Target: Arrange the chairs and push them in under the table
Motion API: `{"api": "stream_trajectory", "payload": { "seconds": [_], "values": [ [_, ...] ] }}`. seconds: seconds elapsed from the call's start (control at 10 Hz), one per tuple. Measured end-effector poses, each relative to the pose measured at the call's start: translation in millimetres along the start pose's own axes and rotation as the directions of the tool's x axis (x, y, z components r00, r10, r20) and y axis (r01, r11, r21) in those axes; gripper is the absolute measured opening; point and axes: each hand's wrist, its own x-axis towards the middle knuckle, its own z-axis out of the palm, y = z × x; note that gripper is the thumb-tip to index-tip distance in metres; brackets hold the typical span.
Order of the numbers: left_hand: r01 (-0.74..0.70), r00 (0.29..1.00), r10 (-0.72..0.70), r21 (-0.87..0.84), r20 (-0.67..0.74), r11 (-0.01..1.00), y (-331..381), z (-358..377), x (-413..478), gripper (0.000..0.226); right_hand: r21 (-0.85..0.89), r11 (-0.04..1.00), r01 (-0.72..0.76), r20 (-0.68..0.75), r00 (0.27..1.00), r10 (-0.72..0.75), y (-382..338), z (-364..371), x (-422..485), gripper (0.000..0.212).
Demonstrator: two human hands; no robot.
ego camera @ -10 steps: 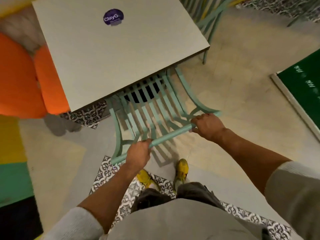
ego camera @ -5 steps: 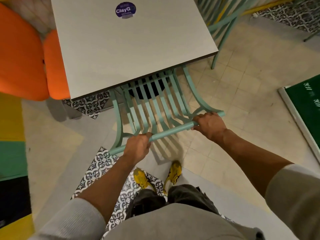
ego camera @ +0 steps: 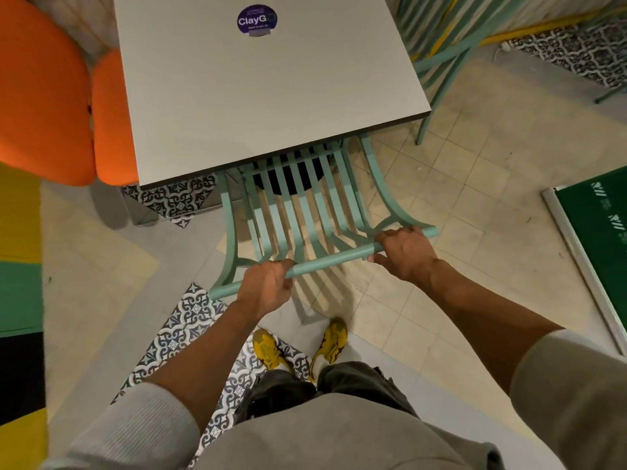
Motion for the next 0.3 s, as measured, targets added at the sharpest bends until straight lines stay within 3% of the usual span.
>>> {"api": "stream_trajectory", "payload": {
  "seconds": [0.1, 0.2, 0.3],
  "values": [
    [0.05, 0.998, -0.048, -0.033, 0.05, 0.998, -2, -2, 3, 0.077, 0.012, 1.0, 0.013, 0.035, 0.999, -0.014, -2, -2, -1, 0.093],
    [0.107, 0.986, -0.106, -0.005, 0.128, 0.994, -5, -8, 3, 0.114, 0.021, 0.999, 0.032, 0.039, 0.999, -0.033, -6, -4, -2, 0.107],
    [0.111, 0.983, -0.113, 0.017, 0.146, 0.994, -6, -20, 1, 0.13, 0.013, 0.999, 0.053, -0.002, 0.999, -0.053, -11, -17, 0, 0.11]
  ]
}}
